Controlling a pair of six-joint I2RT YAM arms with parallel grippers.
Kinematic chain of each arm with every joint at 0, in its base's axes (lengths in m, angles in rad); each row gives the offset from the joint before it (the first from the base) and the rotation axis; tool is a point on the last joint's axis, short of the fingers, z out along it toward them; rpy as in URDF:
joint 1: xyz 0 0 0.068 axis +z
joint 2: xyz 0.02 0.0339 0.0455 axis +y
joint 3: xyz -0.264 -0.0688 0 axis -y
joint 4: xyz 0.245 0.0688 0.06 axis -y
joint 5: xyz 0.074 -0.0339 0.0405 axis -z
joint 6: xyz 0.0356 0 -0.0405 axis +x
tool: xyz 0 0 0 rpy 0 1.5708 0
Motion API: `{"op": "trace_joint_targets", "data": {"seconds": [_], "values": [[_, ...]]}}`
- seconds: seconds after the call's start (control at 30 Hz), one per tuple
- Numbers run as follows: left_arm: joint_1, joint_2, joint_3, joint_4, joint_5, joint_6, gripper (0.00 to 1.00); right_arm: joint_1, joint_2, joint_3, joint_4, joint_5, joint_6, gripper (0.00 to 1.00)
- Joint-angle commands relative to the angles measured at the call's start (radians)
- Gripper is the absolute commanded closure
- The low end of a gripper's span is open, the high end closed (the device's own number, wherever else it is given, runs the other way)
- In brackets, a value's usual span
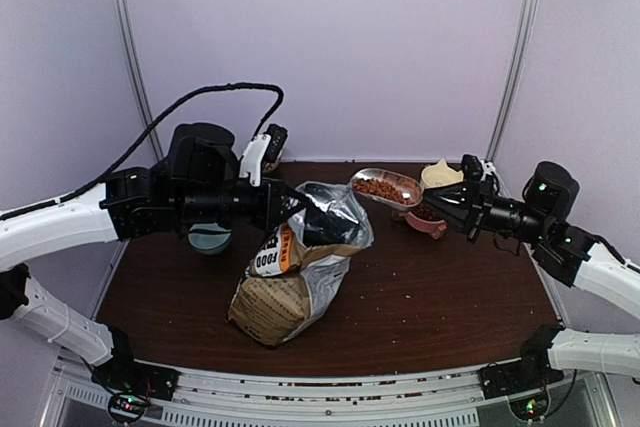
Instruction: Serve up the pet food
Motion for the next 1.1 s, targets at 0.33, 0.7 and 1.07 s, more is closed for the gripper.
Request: {"op": "trace_joint_targets", "data": {"seconds": [0.33, 0.7, 1.07], "values": [[0.03, -0.052, 0.023, 0.122, 0.004, 0.022, 1.0, -0.427, 0.115, 0.15, 0.007, 0.043, 0.015, 1.0], [0.048, -0.07, 0.033, 0.087, 0.0, 0.04, 1.0, -0.619, 0.371, 0.299, -0.091, 0.088, -0.173, 1.0], [0.059, -0.069, 0.051, 0.073, 0.008, 0.046, 1.0, -0.669, 0.547, 0.369, -0.14, 0.127, -0.275, 1.0]]}}
